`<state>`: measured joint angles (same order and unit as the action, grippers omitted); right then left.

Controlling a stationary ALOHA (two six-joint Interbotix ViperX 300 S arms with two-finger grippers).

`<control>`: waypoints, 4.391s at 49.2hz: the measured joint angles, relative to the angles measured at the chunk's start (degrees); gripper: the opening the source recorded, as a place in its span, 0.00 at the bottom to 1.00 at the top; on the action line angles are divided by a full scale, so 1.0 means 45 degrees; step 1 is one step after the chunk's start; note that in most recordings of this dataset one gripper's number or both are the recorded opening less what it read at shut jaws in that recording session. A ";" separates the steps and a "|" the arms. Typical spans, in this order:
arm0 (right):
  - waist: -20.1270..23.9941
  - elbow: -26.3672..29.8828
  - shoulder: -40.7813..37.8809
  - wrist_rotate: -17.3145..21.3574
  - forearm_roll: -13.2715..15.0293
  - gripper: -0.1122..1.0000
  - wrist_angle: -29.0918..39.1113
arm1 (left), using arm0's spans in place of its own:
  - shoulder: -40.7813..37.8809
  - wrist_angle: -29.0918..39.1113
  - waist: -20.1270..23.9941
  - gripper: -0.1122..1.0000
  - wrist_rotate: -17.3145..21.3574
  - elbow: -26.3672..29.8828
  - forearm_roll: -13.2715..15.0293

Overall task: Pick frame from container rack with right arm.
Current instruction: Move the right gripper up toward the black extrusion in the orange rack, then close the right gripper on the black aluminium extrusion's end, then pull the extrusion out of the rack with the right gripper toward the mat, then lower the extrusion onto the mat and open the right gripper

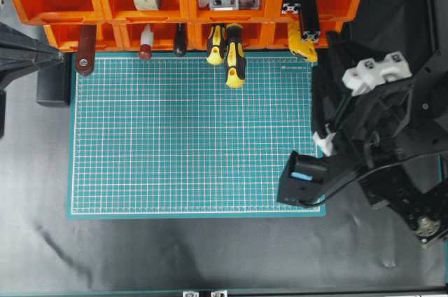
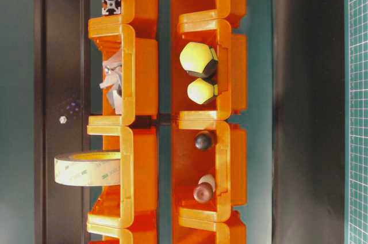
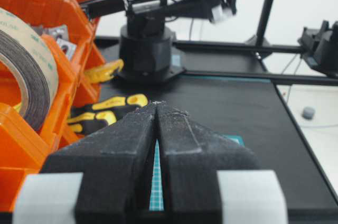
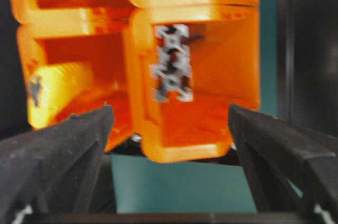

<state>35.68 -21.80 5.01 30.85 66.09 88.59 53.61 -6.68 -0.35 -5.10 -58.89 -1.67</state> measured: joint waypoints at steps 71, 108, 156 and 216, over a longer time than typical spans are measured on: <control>-0.2559 -0.1191 -0.0449 0.0586 0.0820 0.52 -0.1875 | 0.0000 0.0020 0.0117 0.11 0.0000 0.0000 0.0000; -0.0313 0.0000 0.0078 -0.0449 0.2051 0.32 0.1719 | 0.0059 0.0020 0.0117 0.11 0.0000 -0.0020 0.0000; 0.3477 0.0293 -0.0957 -0.2305 -0.0664 0.32 -0.2148 | 0.0098 0.0020 0.0117 0.11 0.0000 -0.0020 0.0000; -0.1289 0.0547 -0.4258 -0.3926 -0.2773 0.32 -0.8945 | 0.0566 0.0508 0.0117 0.11 -0.0312 0.0000 0.0000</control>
<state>29.88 -19.34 -14.15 13.18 53.61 48.34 56.16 -4.39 0.18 -6.50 -58.89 -1.67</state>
